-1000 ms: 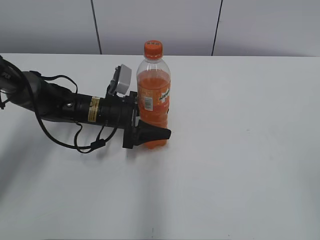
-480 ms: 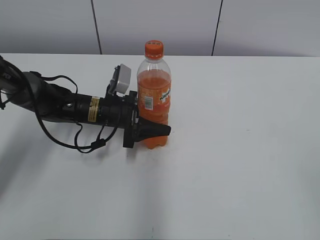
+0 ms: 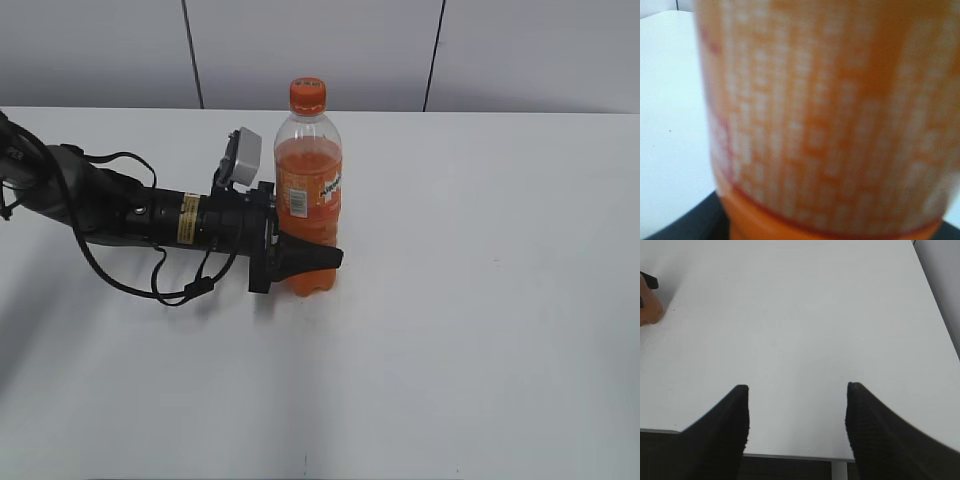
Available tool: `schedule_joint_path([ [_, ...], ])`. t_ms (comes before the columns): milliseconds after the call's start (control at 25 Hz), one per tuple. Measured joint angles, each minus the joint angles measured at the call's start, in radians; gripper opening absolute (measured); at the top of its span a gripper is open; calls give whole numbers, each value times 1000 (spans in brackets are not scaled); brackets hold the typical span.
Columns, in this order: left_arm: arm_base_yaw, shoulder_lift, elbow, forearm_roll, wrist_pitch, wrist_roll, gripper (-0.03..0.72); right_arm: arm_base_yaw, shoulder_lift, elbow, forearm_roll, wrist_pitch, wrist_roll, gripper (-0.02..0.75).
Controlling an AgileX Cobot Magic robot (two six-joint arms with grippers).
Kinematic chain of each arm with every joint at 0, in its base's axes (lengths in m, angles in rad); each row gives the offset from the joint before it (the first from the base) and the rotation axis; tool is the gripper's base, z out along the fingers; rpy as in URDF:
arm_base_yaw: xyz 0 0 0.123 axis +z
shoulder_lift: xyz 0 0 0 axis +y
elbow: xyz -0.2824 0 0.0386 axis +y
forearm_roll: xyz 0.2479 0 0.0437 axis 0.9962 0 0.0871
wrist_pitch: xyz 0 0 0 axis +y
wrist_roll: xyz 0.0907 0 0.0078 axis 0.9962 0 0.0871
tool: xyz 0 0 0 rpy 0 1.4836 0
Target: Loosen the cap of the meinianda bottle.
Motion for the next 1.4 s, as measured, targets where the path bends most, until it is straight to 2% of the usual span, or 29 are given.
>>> schedule_joint_path([
  [680,-22,-1,0,-1,9,0,412,0,48,-42,9,-20,45,461],
  [920,-22,-1,0,-1,10,0,412,0,342,-202,62,-4,55,461],
  [1160,-22,-1,0,-1,10,0,412,0,725,-475,78,95,56,461],
  [1400,-22,-1,0,-1,7,0,412,0,1141,-762,98,113,67,461],
])
